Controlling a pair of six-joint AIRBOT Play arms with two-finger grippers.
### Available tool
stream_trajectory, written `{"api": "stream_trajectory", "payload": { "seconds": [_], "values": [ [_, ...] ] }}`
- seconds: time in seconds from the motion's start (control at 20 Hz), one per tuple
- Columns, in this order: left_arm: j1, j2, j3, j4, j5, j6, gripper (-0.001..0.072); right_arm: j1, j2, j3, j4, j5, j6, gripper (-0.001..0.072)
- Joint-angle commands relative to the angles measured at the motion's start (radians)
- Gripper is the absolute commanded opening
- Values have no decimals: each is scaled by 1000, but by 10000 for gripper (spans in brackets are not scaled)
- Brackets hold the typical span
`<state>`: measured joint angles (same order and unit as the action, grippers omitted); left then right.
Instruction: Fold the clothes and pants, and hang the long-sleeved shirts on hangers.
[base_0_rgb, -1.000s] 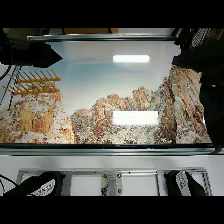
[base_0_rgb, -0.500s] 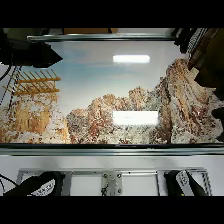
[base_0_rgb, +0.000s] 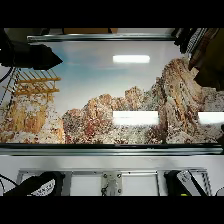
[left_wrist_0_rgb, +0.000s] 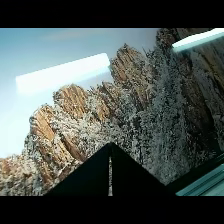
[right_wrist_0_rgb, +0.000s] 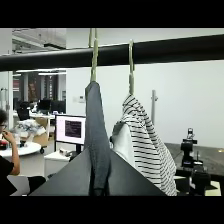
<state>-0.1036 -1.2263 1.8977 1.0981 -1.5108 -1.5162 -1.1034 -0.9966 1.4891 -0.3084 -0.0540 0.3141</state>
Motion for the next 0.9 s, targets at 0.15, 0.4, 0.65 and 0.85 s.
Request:
{"api": "stream_trajectory", "payload": {
  "seconds": [0.15, 0.4, 0.65, 0.85],
  "values": [
    [-26, -1, 0, 1, -27, -10, 13, -30, -47, 1, 26, 18, 53, 8],
    [-85, -1, 0, 2, -26, -10, 13, -30, -53, 0, 22, 49, 53, 21],
    [-89, -1, 0, 3, -26, -10, 13, -29, -29, 0, 22, 116, 53, 606],
    [-89, -1, 0, 10, -13, -7, 13, -29, 87, 0, 23, 277, 53, 606]
  ]
}}
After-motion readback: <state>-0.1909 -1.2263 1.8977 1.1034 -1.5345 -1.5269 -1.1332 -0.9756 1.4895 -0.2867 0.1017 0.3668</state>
